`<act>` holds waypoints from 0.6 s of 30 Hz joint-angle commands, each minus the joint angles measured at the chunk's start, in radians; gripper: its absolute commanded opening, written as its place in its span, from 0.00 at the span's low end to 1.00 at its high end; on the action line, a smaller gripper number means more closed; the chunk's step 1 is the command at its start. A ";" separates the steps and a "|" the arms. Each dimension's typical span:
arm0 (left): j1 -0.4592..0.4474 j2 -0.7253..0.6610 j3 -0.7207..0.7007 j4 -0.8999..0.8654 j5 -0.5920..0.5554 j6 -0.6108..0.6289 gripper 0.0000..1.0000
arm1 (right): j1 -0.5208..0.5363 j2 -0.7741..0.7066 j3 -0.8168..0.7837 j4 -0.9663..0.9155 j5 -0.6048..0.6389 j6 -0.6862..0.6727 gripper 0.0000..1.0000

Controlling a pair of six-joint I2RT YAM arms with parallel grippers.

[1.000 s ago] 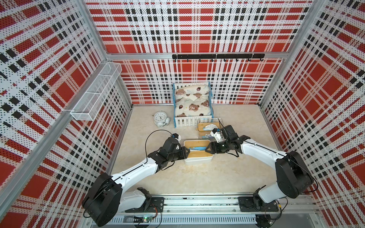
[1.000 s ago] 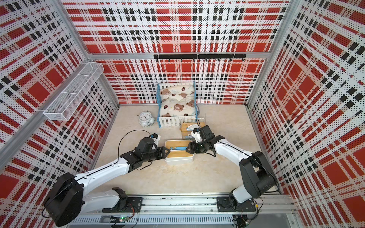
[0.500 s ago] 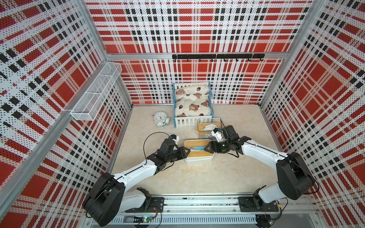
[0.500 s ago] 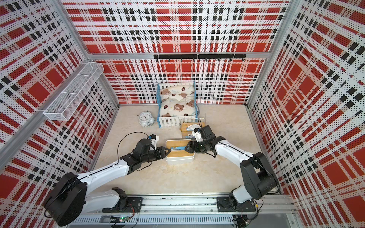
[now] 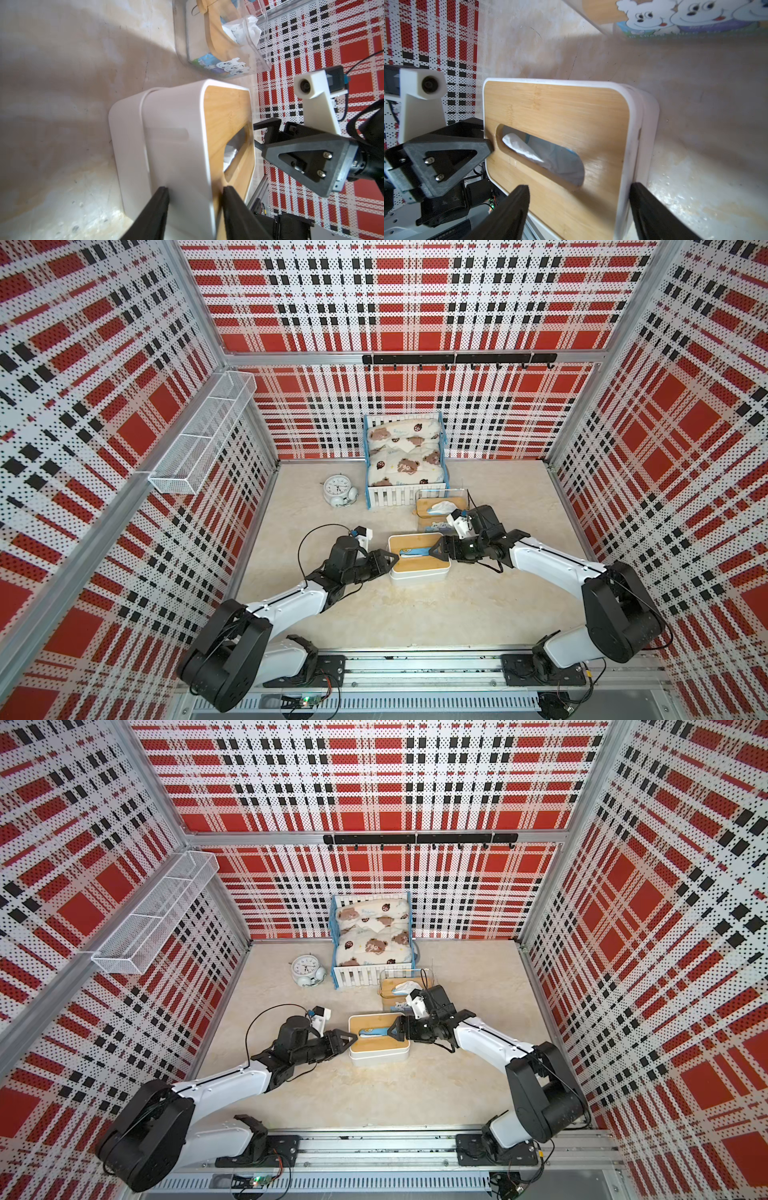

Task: Put the tissue paper into the tissue box
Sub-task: Close the box lid on the tissue box.

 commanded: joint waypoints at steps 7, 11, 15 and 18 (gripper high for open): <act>-0.021 -0.012 0.013 -0.197 -0.005 0.038 0.59 | 0.022 -0.025 0.008 0.016 -0.081 -0.013 0.85; -0.003 -0.063 0.062 -0.305 -0.084 0.109 0.67 | 0.016 -0.023 0.040 -0.068 -0.021 -0.077 0.85; 0.006 -0.071 0.097 -0.316 -0.085 0.155 0.74 | 0.015 -0.006 0.055 -0.085 -0.017 -0.098 0.85; 0.011 -0.067 0.131 -0.314 -0.084 0.169 0.78 | 0.015 -0.001 0.063 -0.082 -0.018 -0.097 0.85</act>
